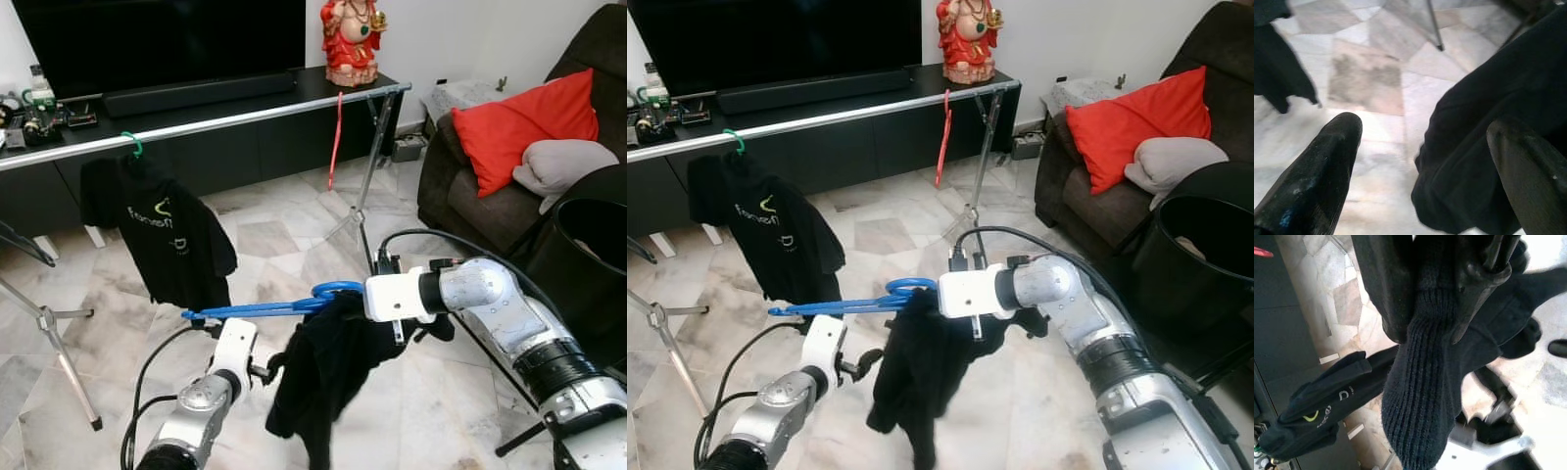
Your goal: Hang hanger
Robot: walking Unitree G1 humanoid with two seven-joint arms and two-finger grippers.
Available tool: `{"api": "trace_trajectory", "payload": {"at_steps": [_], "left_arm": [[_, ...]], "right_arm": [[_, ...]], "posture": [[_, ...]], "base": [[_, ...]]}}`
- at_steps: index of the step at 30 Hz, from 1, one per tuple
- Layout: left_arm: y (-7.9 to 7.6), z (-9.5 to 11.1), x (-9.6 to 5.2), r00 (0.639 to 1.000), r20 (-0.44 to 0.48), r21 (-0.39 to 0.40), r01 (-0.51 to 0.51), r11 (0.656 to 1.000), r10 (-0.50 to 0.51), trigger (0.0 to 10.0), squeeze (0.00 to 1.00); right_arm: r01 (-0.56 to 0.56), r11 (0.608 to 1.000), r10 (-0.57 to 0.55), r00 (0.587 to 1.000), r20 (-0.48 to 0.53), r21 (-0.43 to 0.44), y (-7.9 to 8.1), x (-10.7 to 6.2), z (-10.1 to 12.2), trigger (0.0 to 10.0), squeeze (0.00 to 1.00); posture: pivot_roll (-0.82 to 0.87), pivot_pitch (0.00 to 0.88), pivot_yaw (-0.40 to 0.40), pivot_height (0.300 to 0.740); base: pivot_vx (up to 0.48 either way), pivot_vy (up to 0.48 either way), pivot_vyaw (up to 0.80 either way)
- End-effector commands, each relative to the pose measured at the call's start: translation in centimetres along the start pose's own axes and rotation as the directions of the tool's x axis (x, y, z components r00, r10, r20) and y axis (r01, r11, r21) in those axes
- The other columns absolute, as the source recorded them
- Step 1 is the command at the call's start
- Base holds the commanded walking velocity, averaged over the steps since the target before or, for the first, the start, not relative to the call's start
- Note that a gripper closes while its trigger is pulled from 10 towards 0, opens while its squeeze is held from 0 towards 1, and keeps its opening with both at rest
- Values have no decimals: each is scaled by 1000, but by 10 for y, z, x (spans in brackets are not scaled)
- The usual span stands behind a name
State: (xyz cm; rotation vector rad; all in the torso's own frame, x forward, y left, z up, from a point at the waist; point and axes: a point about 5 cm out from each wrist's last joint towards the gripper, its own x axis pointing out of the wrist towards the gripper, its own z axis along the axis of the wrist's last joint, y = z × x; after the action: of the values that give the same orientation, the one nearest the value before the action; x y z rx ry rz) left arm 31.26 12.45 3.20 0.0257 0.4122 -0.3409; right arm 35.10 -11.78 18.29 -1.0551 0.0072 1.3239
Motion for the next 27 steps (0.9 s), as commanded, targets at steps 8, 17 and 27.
{"api": "trace_trajectory", "payload": {"at_steps": [8,17,27], "left_arm": [[-11,9,1,990,29,49,134,990,-136,10000,0],[-12,9,0,986,25,68,161,985,-163,10000,0],[-12,9,0,986,25,68,161,985,-163,10000,0]], "right_arm": [[54,997,-50,996,78,-61,-16,0,25,0,0],[52,997,-46,995,85,-62,-15,3,27,0,0],[52,997,-46,995,85,-62,-15,3,27,0,0]], "posture": [[46,34,-34,740],[49,35,-35,740],[49,35,-35,740]], "base": [[0,0,0],[0,0,0],[0,0,0]]}}
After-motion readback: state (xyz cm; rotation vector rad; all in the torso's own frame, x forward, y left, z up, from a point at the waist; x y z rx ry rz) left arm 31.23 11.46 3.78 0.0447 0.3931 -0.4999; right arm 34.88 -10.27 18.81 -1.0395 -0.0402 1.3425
